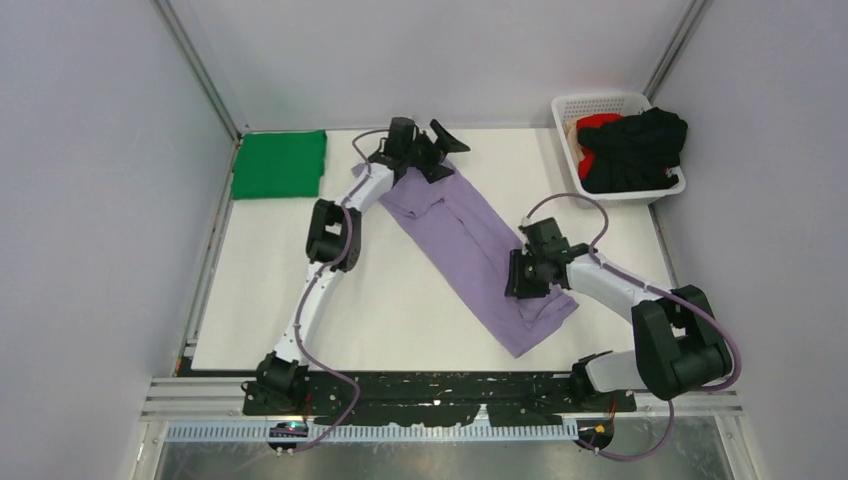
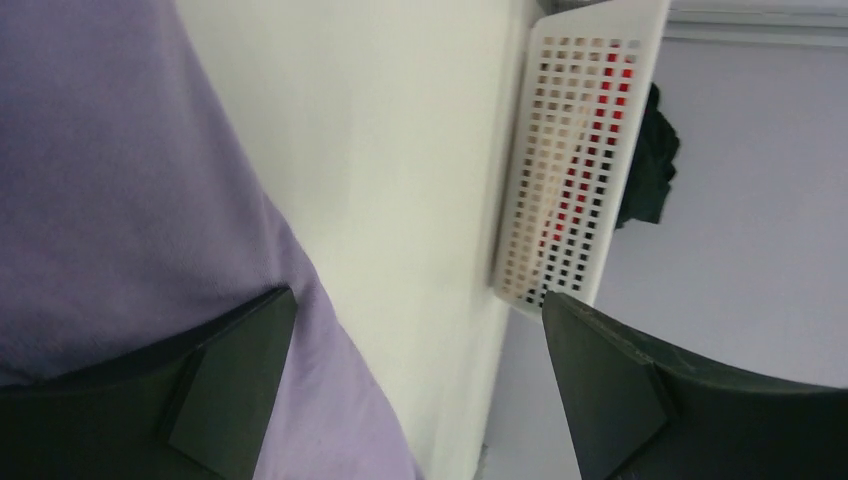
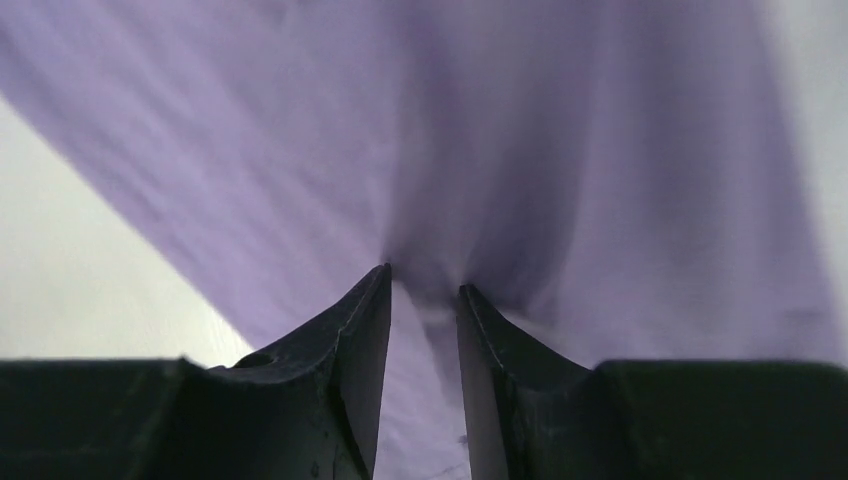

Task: Fold and stack the t-shirts
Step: Rotate the tshirt 90 degrees

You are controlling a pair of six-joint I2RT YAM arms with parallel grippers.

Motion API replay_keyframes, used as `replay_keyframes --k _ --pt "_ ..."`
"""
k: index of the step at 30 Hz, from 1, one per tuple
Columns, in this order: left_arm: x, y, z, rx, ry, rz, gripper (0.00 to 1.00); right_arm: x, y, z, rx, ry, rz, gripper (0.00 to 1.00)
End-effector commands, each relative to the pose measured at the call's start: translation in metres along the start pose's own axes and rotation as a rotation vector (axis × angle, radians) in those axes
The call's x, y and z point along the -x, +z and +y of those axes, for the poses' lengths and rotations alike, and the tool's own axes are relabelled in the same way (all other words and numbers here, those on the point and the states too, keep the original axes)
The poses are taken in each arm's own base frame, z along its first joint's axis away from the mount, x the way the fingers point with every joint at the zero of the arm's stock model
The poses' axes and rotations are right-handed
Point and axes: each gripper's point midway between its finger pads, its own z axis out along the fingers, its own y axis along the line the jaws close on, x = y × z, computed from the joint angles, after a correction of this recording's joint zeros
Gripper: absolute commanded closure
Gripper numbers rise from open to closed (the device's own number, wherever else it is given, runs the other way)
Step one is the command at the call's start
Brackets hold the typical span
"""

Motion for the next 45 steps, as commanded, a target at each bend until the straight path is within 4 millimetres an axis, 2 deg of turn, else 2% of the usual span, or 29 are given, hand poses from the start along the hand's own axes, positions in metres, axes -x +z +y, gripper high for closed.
replay_keyframes --k 1,2,5,6,7,8,9,10,11,13,15,18,19,22,25,29,32,34,36,39,45 --pt "0.006 0.027 -0.067 -0.301 -0.120 -0.100 0.00 -0.068 0.001 0.044 0.162 -0.078 0.196 0.61" --pt "0.004 0.029 -0.077 -0.324 -0.099 -0.111 0.00 -0.078 0.004 0.048 0.174 -0.092 0.223 0.61" --pt "0.002 0.023 -0.099 -0.343 -0.006 -0.146 0.00 -0.109 0.004 0.084 0.270 -0.185 0.297 0.61" --pt "0.001 0.018 -0.107 -0.346 0.028 -0.152 0.00 -0.109 0.007 0.096 0.297 -0.209 0.297 0.61" --pt "0.000 0.015 -0.110 -0.343 0.053 -0.153 0.01 -0.120 0.005 0.110 0.334 -0.252 0.323 0.61" --pt "0.000 0.009 -0.118 -0.350 0.082 -0.151 0.00 -0.119 0.008 0.125 0.364 -0.279 0.316 0.61" --pt "-0.001 0.003 -0.127 -0.362 0.114 -0.146 0.00 -0.128 0.005 0.140 0.406 -0.329 0.333 0.61" --pt "-0.001 -0.004 -0.138 -0.377 0.146 -0.142 0.00 -0.122 0.007 0.159 0.441 -0.359 0.319 0.61" --pt "-0.002 -0.011 -0.147 -0.387 0.175 -0.137 0.00 -0.128 0.004 0.174 0.476 -0.416 0.322 0.61" --pt "-0.005 -0.027 -0.163 -0.398 0.229 -0.123 0.00 -0.111 0.000 0.210 0.511 -0.495 0.264 0.64" --pt "-0.009 -0.044 -0.172 -0.401 0.281 -0.100 0.00 -0.095 -0.001 0.218 0.469 -0.519 0.197 0.65" --pt "-0.010 -0.075 -0.181 -0.397 0.330 -0.062 0.01 -0.063 -0.010 0.212 0.385 -0.533 0.056 0.58" --pt "-0.010 -0.090 -0.188 -0.407 0.347 -0.053 0.00 -0.058 -0.013 0.208 0.367 -0.532 0.040 0.56" --pt "-0.021 -0.129 -0.191 -0.393 0.390 -0.025 0.00 -0.030 -0.025 0.198 0.330 -0.505 -0.052 0.43" --pt "-0.040 -0.154 -0.156 -0.265 0.419 -0.062 0.00 -0.009 -0.029 0.187 0.296 -0.463 -0.102 0.25" --pt "-0.095 -0.186 -0.076 -0.008 0.385 -0.009 0.00 0.015 -0.019 0.167 0.242 -0.410 -0.127 0.01" --pt "-0.135 -0.199 -0.031 0.097 0.383 0.032 0.00 0.028 -0.008 0.159 0.201 -0.405 -0.143 0.04" --pt "-0.158 -0.199 -0.006 0.148 0.364 0.069 0.00 0.031 0.001 0.158 0.190 -0.400 -0.137 0.05" --pt "-0.173 -0.192 0.008 0.155 0.346 0.108 0.00 0.028 0.014 0.157 0.189 -0.390 -0.113 0.04" --pt "-0.176 -0.178 0.032 0.218 0.305 0.140 0.00 0.026 0.026 0.157 0.185 -0.383 -0.086 0.05" --pt "-0.156 -0.155 0.064 0.400 0.284 0.152 0.00 0.030 0.050 0.148 0.134 -0.347 -0.058 0.05"
